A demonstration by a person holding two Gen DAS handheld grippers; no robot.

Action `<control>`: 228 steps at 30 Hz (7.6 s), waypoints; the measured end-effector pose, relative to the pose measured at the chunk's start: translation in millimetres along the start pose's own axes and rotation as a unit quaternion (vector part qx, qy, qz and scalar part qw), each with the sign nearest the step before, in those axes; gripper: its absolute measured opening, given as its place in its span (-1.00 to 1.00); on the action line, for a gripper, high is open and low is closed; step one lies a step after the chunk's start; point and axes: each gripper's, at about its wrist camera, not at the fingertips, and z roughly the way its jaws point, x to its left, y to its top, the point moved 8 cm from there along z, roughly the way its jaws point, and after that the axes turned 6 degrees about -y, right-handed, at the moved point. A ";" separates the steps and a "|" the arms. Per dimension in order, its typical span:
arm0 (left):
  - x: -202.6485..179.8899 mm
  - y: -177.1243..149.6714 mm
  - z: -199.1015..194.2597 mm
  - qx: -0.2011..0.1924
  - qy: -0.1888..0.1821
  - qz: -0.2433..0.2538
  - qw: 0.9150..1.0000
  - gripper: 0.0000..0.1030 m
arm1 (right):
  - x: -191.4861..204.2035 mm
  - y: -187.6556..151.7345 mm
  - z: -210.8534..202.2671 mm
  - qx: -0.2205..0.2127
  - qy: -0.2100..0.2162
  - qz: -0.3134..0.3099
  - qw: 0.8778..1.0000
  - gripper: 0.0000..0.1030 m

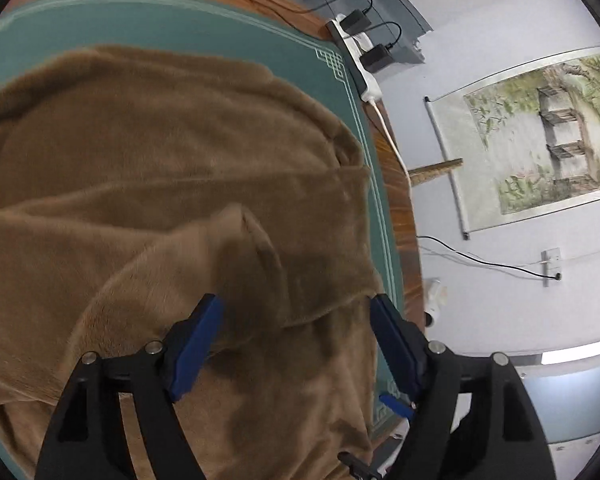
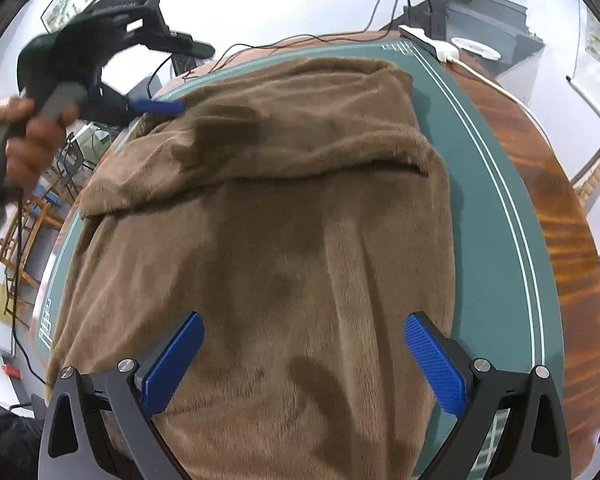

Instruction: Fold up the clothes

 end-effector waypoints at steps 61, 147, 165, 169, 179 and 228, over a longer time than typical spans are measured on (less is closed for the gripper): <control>213.4 27.9 -109.0 -0.203 0.017 -0.145 0.968 0.58 | -33.6 188.3 74.9 -0.028 0.060 0.082 0.994 -0.82; 173.3 -394.5 -131.4 -0.230 0.267 -0.081 0.932 0.46 | -48.7 -152.7 -80.1 -0.040 -0.120 -0.186 0.974 -0.25; 115.9 -344.5 -204.3 -0.280 0.216 -0.006 0.935 -0.77 | -52.6 -118.1 -126.4 -0.090 -0.096 -0.170 0.977 -0.75; 65.3 -307.9 -238.8 -0.294 0.233 0.067 0.924 -0.77 | -52.6 -77.3 -158.4 -0.135 -0.100 -0.159 0.973 -0.75; 7.4 -171.3 -306.8 -0.321 0.218 0.157 0.908 -0.71 | -56.8 55.6 -205.8 -0.234 -0.119 -0.121 0.957 -0.75; 239.2 153.3 -115.8 -0.113 0.302 0.013 0.947 0.60 | -99.4 291.6 138.1 -0.015 -0.206 -0.020 0.978 -0.50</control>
